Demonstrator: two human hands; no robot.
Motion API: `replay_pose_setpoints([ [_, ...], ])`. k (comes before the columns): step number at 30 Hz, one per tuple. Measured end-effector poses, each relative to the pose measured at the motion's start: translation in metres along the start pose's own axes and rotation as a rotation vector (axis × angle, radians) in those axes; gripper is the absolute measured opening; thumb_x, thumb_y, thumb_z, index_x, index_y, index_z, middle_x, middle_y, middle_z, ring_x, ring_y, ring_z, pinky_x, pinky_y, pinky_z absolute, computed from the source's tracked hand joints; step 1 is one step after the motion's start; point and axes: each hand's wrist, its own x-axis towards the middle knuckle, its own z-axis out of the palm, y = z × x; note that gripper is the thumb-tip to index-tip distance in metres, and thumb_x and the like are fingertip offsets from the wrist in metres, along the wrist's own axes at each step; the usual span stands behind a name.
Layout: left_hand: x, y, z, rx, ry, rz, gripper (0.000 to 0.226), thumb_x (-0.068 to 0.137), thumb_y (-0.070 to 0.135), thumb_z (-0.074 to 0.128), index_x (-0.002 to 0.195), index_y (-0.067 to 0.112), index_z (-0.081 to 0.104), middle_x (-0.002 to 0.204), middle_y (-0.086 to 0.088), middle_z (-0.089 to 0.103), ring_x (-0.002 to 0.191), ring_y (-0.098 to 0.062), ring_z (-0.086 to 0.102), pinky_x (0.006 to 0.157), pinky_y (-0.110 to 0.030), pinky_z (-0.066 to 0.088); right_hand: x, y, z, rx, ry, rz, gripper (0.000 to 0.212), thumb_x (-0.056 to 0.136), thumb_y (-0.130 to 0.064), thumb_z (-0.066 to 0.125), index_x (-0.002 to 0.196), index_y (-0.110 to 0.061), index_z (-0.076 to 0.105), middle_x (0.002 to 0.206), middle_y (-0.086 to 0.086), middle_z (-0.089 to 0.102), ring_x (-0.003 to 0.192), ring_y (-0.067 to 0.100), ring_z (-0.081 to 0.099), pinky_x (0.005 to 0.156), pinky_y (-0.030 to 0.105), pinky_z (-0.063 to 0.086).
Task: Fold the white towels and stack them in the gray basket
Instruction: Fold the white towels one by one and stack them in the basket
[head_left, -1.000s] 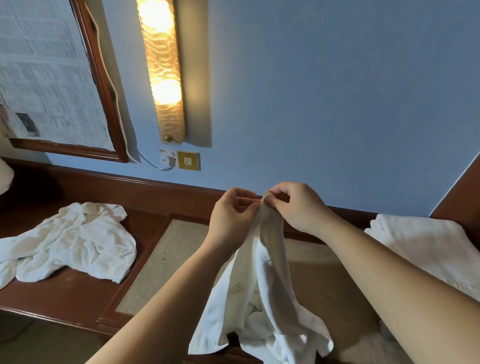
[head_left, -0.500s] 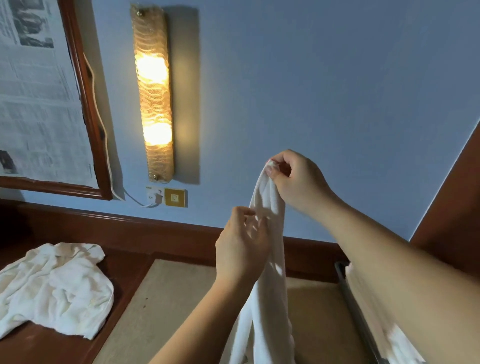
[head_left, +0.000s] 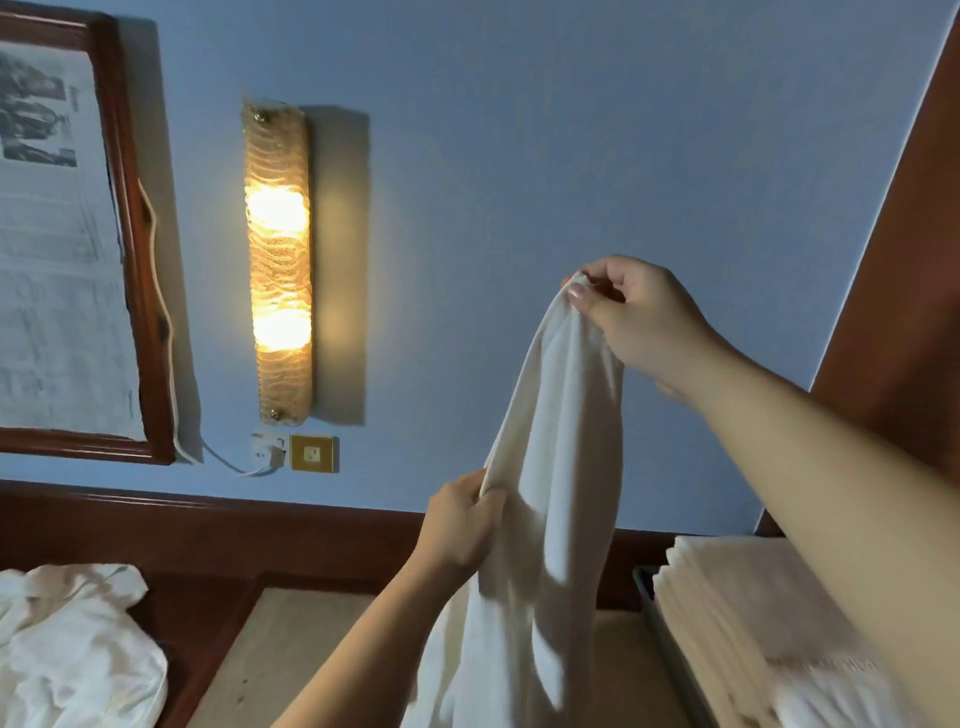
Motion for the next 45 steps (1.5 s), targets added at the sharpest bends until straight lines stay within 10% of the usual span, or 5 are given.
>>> replay_pose_setpoints([
  [13,-0.005,-0.081,-0.04,0.536,0.33,0.631,0.016,0.1,0.024,0.069,0.089,0.012,0.067,0.09,0.003,0.042,0.076,-0.016,0.041,0.068,-0.028,0.037,-0.013,0.024,-0.026,0.233,0.128,0.058,0.012,0.094,-0.031,0.065,0.095,-0.029,0.077,0.099,-0.007,0.074,0.097,0.01,0.066,0.105,0.043,0.051],
  [25,-0.055,-0.149,-0.035,0.346,0.282,0.181,0.023,0.099,0.015,0.041,0.105,0.03,0.057,0.094,0.015,0.048,0.08,-0.009,0.055,0.07,-0.035,0.044,-0.025,0.043,-0.013,-0.126,-0.033,0.19,0.014,0.105,-0.031,0.054,0.111,-0.024,0.065,0.107,-0.005,0.066,0.101,0.016,0.061,0.089,0.034,0.046],
  [33,-0.046,-0.072,-0.104,0.652,0.208,0.774,0.026,0.096,0.028,0.056,0.075,0.012,0.056,0.071,0.002,0.05,0.056,-0.026,0.048,0.044,-0.034,0.037,-0.058,0.078,-0.004,0.075,-0.373,0.514,0.018,0.104,-0.011,0.06,0.113,-0.011,0.075,0.103,0.012,0.072,0.089,0.021,0.067,0.087,0.04,0.058],
  [40,-0.025,-0.013,-0.123,0.671,0.225,0.981,0.014,0.1,0.017,0.063,0.095,0.007,0.073,0.08,-0.002,0.062,0.062,-0.027,0.058,0.048,-0.037,0.047,-0.072,0.066,0.036,0.073,-0.204,0.413,0.025,0.101,-0.017,0.055,0.094,-0.024,0.078,0.081,-0.005,0.06,0.078,0.015,0.051,0.07,0.031,0.038],
  [45,-0.029,0.01,-0.124,0.659,0.228,1.135,0.008,0.092,0.011,0.069,0.093,0.005,0.075,0.077,-0.002,0.063,0.06,-0.023,0.056,0.048,-0.037,0.047,-0.091,0.012,0.052,0.07,-0.727,0.222,0.035,0.087,-0.053,0.077,0.121,-0.047,0.069,0.056,-0.005,0.035,0.055,0.01,0.038,0.06,0.017,0.037],
])
